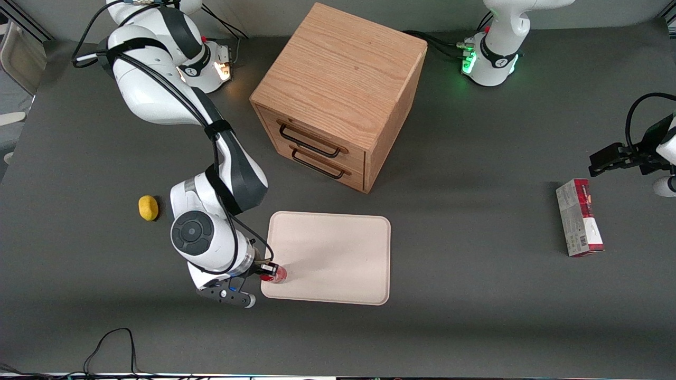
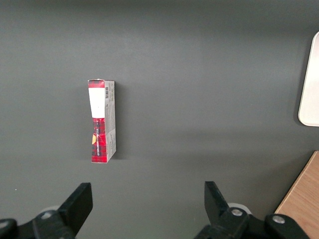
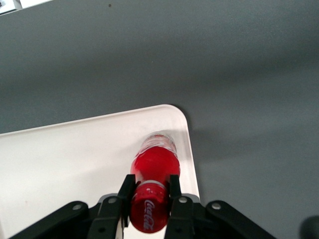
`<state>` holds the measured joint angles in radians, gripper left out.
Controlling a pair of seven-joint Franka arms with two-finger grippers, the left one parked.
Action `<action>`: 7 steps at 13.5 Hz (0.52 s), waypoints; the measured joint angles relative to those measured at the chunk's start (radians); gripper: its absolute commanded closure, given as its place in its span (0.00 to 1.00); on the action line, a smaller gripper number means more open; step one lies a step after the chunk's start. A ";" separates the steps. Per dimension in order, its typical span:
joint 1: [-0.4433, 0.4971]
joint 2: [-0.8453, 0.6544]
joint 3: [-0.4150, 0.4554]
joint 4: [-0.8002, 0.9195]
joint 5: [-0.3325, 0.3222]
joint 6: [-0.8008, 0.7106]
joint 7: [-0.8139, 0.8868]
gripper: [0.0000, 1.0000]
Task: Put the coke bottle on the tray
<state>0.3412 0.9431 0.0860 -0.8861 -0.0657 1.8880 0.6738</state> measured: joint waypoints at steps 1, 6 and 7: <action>0.000 0.003 0.000 0.002 -0.002 0.001 0.000 0.00; 0.003 0.005 0.000 0.012 -0.038 0.002 0.000 0.00; 0.003 0.005 0.000 0.012 -0.039 0.002 0.000 0.00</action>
<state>0.3439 0.9480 0.0861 -0.8738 -0.1042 1.8902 0.6743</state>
